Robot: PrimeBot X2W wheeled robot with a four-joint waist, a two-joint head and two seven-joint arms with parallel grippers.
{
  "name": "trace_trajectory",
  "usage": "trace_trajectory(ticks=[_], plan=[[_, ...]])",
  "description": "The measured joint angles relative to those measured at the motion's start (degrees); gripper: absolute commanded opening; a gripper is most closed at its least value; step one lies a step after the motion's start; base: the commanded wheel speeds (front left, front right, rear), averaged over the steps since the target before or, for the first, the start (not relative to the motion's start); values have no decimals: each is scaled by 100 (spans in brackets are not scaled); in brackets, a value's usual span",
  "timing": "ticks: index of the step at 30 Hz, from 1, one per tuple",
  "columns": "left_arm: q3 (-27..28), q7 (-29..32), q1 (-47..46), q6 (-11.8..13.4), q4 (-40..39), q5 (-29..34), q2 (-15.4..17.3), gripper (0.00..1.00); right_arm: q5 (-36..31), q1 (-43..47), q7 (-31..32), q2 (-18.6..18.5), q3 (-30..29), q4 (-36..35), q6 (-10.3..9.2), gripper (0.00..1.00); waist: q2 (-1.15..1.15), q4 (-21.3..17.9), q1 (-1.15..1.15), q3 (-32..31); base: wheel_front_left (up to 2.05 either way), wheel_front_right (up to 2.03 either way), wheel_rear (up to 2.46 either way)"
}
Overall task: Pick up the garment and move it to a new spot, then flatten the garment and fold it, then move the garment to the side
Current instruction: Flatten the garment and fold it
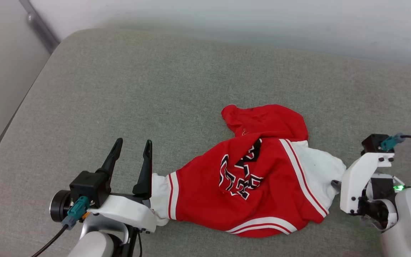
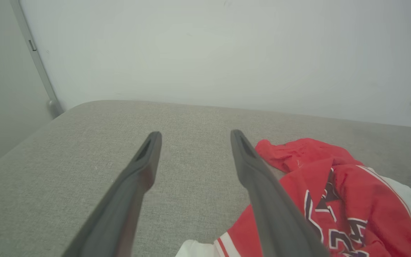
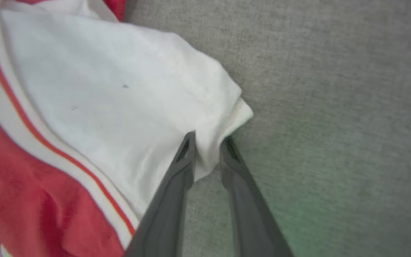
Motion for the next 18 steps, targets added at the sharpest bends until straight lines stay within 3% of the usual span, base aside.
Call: trace_trajectory(ticks=[10,18], plan=[[68,483,227,14,120,-172,355,100,105,81,-715,-124,122,-388,11,0,0,-324,0,-377,0,0,0],[159,1677,489,-267,183,-862,858,100,-64,869,-826,-118,-318,-1418,11,0,0,-847,0,-620,0,0,0]])
